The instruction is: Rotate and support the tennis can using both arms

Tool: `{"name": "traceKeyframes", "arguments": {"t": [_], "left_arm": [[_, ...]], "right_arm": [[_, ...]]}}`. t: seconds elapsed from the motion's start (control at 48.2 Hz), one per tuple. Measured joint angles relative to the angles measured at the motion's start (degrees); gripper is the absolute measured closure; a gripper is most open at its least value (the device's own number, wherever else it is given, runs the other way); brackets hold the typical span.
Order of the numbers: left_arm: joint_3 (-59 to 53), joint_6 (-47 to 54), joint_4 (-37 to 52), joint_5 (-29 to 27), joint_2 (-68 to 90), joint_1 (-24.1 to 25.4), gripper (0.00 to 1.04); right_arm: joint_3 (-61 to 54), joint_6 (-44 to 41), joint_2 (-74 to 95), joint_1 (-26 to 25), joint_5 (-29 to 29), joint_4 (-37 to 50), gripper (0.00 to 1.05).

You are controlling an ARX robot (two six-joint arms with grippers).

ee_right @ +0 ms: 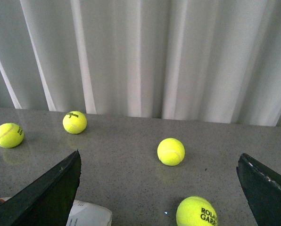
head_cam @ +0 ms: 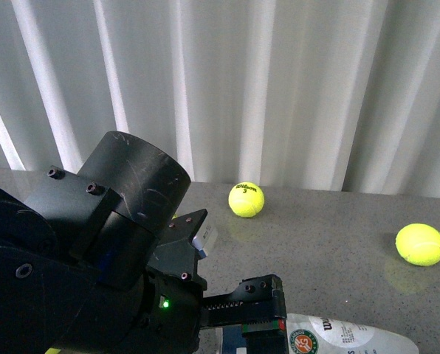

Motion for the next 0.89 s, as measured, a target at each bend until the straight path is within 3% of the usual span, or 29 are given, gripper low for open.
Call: {"name": "traceKeyframes", "arguments": {"t": [0.623,0.893], "left_arm": [[-0.7,-6.2,6.8,1.4,3.3,-2.5,0.07],[-0.9,-7.0,6.8,1.1,3.6,-2.8,0.43]], "right_arm": [[0.0,0.0,0.0,0.0,0.0,0.0,0.07],[0.0,0.0,0.0,0.0,0.0,0.0,0.07]]}}
